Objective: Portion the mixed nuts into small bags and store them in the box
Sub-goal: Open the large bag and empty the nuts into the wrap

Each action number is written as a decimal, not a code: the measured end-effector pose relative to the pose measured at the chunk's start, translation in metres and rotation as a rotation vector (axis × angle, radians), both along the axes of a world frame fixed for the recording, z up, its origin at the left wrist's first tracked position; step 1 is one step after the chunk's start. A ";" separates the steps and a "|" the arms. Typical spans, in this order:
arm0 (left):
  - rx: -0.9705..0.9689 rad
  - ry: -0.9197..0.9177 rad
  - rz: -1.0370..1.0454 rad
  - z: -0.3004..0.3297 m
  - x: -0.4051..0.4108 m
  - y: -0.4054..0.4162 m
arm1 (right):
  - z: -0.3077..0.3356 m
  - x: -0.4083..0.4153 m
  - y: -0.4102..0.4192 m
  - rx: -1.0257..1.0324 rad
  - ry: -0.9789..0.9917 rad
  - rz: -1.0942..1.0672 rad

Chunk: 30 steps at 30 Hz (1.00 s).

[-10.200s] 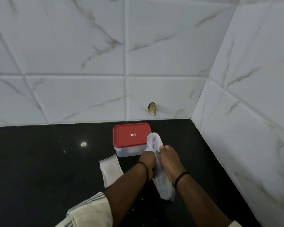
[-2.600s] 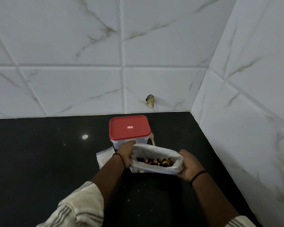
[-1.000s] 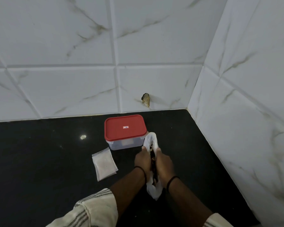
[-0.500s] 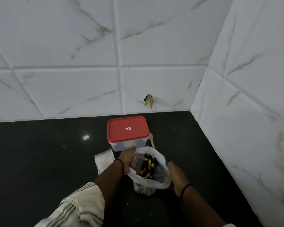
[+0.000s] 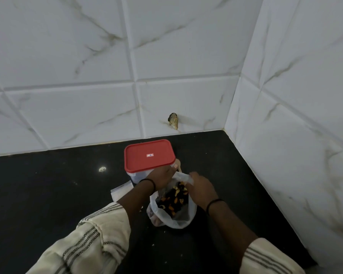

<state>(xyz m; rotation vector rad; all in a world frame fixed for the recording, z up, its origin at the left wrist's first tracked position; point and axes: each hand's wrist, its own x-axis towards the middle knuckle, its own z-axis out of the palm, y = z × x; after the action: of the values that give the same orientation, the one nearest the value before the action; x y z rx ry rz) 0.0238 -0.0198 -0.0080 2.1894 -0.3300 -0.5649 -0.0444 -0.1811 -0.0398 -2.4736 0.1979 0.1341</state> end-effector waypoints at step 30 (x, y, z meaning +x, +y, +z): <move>0.174 0.128 0.714 -0.031 -0.077 0.006 | -0.015 -0.020 0.043 0.061 0.013 -0.358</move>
<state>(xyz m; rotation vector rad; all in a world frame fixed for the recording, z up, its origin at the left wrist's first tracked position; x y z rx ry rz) -0.0532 -0.0139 -0.0393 2.2234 0.5734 -0.3295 -0.0649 -0.1376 -0.0552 -2.3343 0.6266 0.0027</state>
